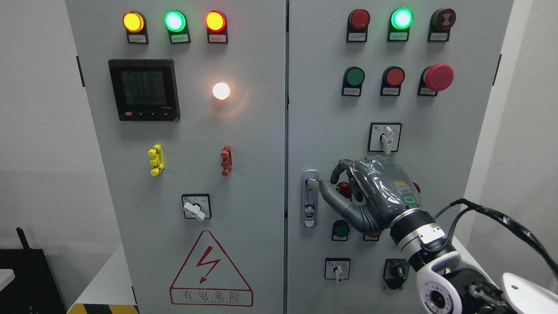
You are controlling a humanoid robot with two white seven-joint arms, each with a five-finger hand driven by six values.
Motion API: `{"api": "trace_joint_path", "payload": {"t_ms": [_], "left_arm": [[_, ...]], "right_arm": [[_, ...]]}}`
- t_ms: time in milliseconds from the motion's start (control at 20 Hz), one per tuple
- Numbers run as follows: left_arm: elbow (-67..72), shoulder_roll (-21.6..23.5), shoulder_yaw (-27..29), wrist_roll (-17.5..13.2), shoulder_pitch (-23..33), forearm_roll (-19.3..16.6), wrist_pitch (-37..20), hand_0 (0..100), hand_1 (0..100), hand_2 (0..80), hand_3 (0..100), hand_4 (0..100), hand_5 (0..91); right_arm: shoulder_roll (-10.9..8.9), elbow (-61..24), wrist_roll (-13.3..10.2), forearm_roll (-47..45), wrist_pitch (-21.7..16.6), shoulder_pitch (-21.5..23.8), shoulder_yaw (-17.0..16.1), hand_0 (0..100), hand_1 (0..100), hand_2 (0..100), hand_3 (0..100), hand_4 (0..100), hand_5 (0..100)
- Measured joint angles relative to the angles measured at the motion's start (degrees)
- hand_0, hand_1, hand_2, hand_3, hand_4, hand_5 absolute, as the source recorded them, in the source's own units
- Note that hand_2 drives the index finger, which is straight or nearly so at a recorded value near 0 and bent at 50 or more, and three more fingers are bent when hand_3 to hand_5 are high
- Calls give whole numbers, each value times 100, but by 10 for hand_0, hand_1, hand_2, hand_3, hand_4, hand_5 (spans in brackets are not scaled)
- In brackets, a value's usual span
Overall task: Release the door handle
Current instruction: 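Close the right hand firmly around the silver door handle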
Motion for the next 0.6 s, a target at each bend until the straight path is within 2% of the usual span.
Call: {"api": "trace_joint_path", "payload": {"t_ms": [601], "left_arm": [[0,0,0,2,0,0,4,120,389,0,0,0,0]], "right_arm": [[53,22,0,0,0,10,0,451,1,495,1000,1000,1000]]}}
